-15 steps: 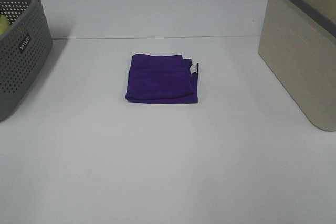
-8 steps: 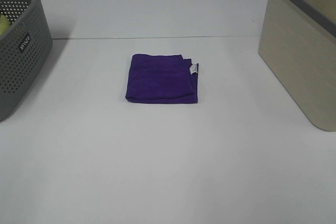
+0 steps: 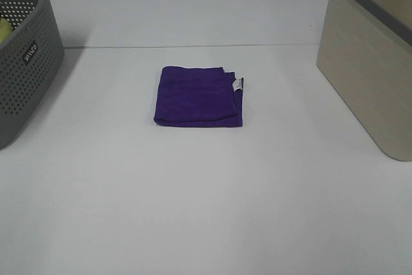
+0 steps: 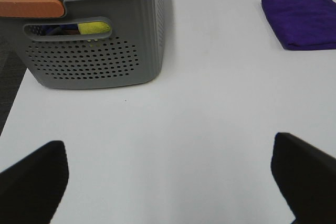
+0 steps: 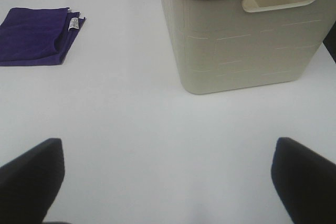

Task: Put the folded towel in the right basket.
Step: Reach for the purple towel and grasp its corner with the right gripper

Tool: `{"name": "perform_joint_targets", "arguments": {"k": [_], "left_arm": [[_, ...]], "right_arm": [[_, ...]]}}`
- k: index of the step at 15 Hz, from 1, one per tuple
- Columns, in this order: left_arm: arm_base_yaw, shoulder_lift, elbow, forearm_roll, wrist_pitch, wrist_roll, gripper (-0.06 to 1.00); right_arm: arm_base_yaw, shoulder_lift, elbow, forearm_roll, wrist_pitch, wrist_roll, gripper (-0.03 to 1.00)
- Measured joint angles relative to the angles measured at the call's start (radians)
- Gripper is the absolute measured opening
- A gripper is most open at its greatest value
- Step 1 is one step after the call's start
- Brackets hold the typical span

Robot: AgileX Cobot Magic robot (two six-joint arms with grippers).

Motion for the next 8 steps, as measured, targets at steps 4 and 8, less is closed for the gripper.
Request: {"name": "perform_joint_targets", "arguments": {"k": [4,8], "left_arm": [[0.000,0.000,0.000,0.000,0.000,0.000,0.99],[0.000,0.000,0.000,0.000,0.000,0.000,0.99]], "right_arm": [[0.000,0.000,0.000,-0.002,0.000,0.000,0.98],[0.000,0.000,0.000,-0.004,0.000,0.000,0.98]]}}
